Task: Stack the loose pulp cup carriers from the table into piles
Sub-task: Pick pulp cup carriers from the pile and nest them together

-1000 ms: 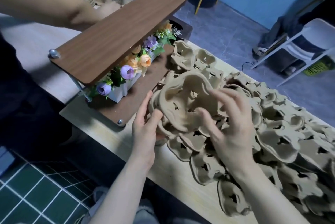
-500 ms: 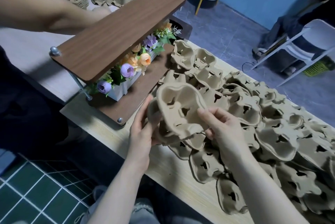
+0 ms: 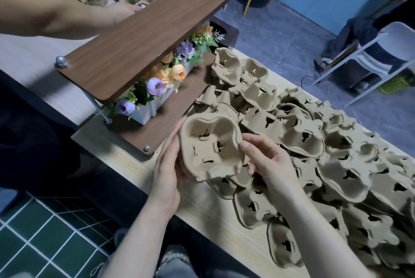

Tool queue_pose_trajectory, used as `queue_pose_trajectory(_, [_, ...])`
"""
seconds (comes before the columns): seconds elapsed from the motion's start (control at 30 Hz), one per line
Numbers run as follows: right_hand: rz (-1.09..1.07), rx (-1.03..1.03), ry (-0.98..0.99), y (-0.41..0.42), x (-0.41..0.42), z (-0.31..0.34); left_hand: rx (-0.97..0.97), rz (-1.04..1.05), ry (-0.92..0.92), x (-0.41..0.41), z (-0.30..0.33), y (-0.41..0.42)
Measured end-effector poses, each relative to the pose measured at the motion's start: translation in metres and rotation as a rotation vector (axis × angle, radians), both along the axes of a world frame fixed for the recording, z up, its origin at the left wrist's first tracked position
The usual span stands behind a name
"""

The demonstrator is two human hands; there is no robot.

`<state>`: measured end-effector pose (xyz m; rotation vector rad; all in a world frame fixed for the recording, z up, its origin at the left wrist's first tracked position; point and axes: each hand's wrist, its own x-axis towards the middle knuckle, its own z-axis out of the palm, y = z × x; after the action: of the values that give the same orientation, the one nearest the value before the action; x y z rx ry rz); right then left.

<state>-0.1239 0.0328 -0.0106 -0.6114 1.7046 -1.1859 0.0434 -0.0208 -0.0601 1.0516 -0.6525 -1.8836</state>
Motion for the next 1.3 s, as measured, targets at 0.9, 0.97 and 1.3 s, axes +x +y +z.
queue_pose_trajectory(0.9, [0.472,0.085,0.889,-0.215,-0.103,-0.076,-0.108,0.099,-0.105,-0.011,0.005,-0.061])
queue_pose_trajectory(0.97, [0.569,0.110,1.026,-0.227,-0.099,-0.087,-0.106,0.130,-0.123,-0.005,0.004,-0.062])
queue_pose_trajectory(1.3, [0.416,-0.017,1.275,-0.228,-0.105,-0.081,-0.092,0.103,-0.158,-0.001,0.002,-0.059])
